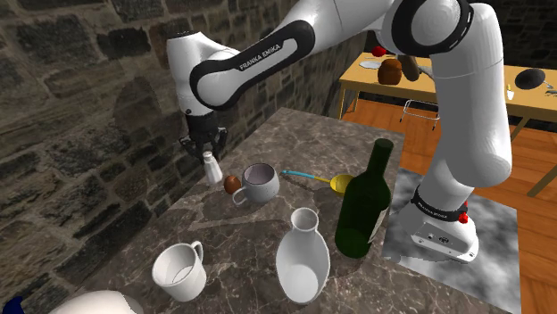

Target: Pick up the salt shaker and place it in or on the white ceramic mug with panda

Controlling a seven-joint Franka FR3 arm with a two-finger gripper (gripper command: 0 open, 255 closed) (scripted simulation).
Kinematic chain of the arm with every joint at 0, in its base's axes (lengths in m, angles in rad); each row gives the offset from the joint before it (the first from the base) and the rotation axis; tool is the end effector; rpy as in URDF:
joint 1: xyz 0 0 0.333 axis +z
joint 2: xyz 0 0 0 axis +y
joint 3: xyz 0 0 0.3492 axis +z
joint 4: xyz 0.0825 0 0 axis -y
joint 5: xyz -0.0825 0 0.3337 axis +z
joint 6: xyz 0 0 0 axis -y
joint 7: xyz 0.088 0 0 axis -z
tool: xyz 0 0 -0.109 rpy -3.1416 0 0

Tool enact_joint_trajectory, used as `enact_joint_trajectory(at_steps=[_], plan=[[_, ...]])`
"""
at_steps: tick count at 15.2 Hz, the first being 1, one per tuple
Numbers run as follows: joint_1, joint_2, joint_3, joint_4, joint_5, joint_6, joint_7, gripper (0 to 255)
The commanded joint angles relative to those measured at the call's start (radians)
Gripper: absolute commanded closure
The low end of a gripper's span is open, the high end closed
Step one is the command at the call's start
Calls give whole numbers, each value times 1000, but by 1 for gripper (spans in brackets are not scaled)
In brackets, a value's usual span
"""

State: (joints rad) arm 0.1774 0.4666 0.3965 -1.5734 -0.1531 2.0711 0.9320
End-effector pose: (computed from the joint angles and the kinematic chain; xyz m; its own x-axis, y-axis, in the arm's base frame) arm 0.5767 0.3099 0.4424 0.9447 -0.3276 0.0128 -0.3257 -0.9423 -0.0770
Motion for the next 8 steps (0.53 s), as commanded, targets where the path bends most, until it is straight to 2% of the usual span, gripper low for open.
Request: enact_joint_trajectory(at_steps=[1,8], plan=[[0,-11,3,12,5,-23,0,255],[0,-34,9,74,16,-106,-6,255]])
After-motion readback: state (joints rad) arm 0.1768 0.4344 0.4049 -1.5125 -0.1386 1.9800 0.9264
